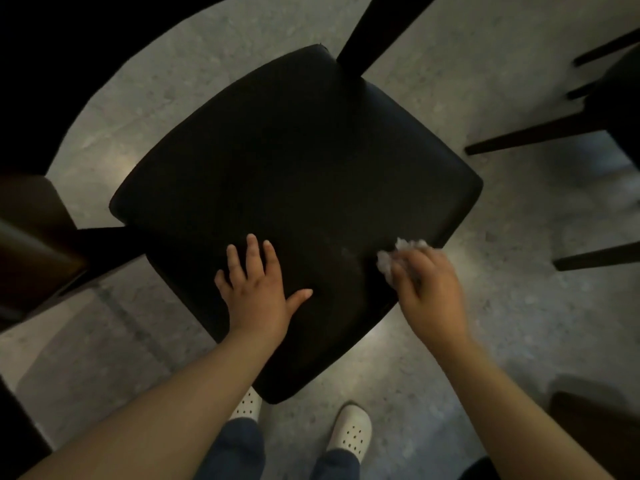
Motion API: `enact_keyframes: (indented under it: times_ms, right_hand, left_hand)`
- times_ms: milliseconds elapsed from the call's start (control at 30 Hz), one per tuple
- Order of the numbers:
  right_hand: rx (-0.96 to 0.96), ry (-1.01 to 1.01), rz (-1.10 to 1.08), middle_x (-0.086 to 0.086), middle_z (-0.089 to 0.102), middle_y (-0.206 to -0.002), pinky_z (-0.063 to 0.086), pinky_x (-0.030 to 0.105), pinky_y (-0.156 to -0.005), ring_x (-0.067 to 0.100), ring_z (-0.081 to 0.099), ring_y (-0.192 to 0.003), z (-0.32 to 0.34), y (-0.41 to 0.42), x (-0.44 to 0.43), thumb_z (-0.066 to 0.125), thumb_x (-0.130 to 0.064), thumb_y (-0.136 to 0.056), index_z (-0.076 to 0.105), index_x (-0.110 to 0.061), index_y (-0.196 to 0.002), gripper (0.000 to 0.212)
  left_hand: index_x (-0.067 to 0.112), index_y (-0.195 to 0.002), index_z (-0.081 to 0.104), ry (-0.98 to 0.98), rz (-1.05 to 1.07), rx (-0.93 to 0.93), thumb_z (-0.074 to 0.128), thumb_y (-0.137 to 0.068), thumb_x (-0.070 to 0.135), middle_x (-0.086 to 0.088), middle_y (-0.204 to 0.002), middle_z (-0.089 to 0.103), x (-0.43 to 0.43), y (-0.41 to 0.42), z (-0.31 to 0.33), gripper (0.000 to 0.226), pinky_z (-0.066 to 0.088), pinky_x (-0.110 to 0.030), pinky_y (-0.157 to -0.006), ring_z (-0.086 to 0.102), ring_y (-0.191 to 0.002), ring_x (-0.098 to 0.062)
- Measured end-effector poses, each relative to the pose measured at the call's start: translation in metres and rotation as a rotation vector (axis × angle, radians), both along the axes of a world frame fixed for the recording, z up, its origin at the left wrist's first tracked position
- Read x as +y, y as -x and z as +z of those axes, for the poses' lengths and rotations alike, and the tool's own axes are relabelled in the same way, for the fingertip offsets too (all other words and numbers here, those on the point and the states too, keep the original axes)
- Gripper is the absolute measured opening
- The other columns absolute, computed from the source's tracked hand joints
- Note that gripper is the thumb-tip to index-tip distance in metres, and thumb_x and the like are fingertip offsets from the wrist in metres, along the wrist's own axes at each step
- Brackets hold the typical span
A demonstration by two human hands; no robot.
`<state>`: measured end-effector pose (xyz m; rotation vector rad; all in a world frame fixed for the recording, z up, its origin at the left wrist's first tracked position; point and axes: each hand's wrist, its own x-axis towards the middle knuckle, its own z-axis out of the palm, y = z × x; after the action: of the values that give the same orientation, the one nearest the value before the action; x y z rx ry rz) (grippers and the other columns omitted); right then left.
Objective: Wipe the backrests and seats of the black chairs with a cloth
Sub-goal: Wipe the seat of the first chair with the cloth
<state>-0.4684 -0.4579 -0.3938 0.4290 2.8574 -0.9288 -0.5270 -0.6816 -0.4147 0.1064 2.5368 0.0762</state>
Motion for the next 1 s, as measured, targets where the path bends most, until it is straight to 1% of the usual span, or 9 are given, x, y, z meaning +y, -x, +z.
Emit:
enact_keyframes:
  times_ms: [100, 233, 400, 467, 600, 733, 833, 900, 1000]
  right_hand:
    - [0.073, 0.006, -0.026, -0.008, 0.053, -0.125, 0.042, 0.032, -0.099, 0.01, 0.044, -0.12, 0.004, 0.056, -0.027, 0.049, -0.033, -0.096, 0.058, -0.029, -0.123, 0.029]
    - [0.088, 0.105, 0.065, -0.008, 0.052, -0.132, 0.042, 0.031, -0.102, 0.006, 0.044, -0.122, -0.008, 0.105, -0.048, 0.054, -0.029, -0.095, 0.051, -0.028, -0.133, 0.038]
    - [-0.018, 0.131, 0.293, -0.011, 0.055, -0.128, 0.043, 0.04, -0.105, 0.007, 0.048, -0.122, -0.038, 0.137, -0.048, 0.055, -0.026, -0.094, 0.055, -0.034, -0.125, 0.032]
    - [-0.023, 0.128, 0.352, -0.016, 0.056, -0.12, 0.044, 0.039, -0.103, 0.002, 0.05, -0.117, -0.04, 0.124, -0.043, 0.053, -0.028, -0.095, 0.058, -0.037, -0.115, 0.022]
    - [-0.087, 0.05, 0.511, -0.026, 0.05, -0.109, 0.035, 0.02, -0.098, -0.012, 0.042, -0.109, -0.015, 0.049, -0.026, 0.052, -0.029, -0.09, 0.063, -0.034, -0.102, 0.017]
    - [-0.126, 0.041, 0.559, -0.022, 0.061, -0.097, 0.044, 0.023, -0.091, -0.009, 0.05, -0.096, 0.012, 0.012, -0.016, 0.051, -0.035, -0.091, 0.066, -0.035, -0.097, 0.017]
    - [0.005, 0.018, 0.545, -0.015, 0.06, -0.11, 0.038, 0.021, -0.097, -0.003, 0.05, -0.107, 0.019, 0.054, -0.033, 0.047, -0.034, -0.093, 0.064, -0.03, -0.108, 0.022]
    - [0.062, 0.01, 0.548, -0.012, 0.059, -0.12, 0.036, 0.025, -0.104, 0.001, 0.048, -0.117, 0.017, 0.099, -0.055, 0.046, -0.033, -0.094, 0.061, -0.029, -0.115, 0.026]
    - [0.062, 0.104, 0.461, -0.009, 0.058, -0.125, 0.041, 0.033, -0.106, 0.003, 0.051, -0.119, 0.007, 0.166, -0.088, 0.05, -0.024, -0.096, 0.06, -0.029, -0.118, 0.024]
  left_hand:
    - [0.017, -0.155, -0.007, -0.006, 0.004, 0.004, 0.041, -0.086, 0.073, -0.01, -0.161, -0.017, -0.001, 0.0, 0.001, 0.1, 0.008, -0.058, -0.118, -0.015, -0.147, -0.039]
    - [0.018, -0.154, -0.006, -0.009, -0.005, 0.023, 0.04, -0.085, 0.074, -0.01, -0.161, -0.015, -0.002, 0.0, 0.0, 0.1, 0.011, -0.058, -0.118, -0.013, -0.147, -0.038]
    - [0.022, -0.155, -0.003, -0.048, 0.001, 0.046, 0.039, -0.083, 0.077, -0.005, -0.162, -0.013, -0.009, -0.002, -0.003, 0.1, 0.012, -0.056, -0.117, -0.011, -0.148, -0.033]
    - [0.026, -0.155, -0.004, -0.06, -0.001, 0.047, 0.038, -0.083, 0.079, -0.002, -0.162, -0.012, -0.014, -0.001, -0.002, 0.099, 0.013, -0.055, -0.117, -0.01, -0.149, -0.031]
    - [0.029, -0.155, -0.005, -0.089, -0.036, 0.026, 0.035, -0.086, 0.075, 0.001, -0.162, -0.013, -0.024, 0.003, 0.005, 0.092, 0.013, -0.051, -0.118, -0.008, -0.148, -0.028]
    - [0.028, -0.154, -0.007, -0.138, -0.064, 0.033, 0.034, -0.092, 0.067, 0.001, -0.162, -0.016, -0.033, 0.0, 0.007, 0.084, 0.008, -0.048, -0.12, -0.012, -0.149, -0.025]
    - [0.025, -0.154, -0.007, -0.209, -0.061, 0.029, 0.036, -0.095, 0.059, 0.001, -0.162, -0.016, -0.041, -0.007, 0.007, 0.081, 0.004, -0.043, -0.122, -0.016, -0.149, -0.021]
    - [0.023, -0.155, -0.005, -0.228, -0.068, 0.039, 0.037, -0.096, 0.058, 0.0, -0.162, -0.015, -0.047, -0.01, 0.008, 0.08, 0.004, -0.042, -0.123, -0.015, -0.149, -0.02]
    - [0.016, -0.155, 0.013, -0.22, -0.056, 0.127, 0.035, -0.09, 0.06, -0.009, -0.163, 0.004, -0.059, -0.013, 0.005, 0.081, 0.011, -0.048, -0.121, 0.001, -0.15, -0.028]
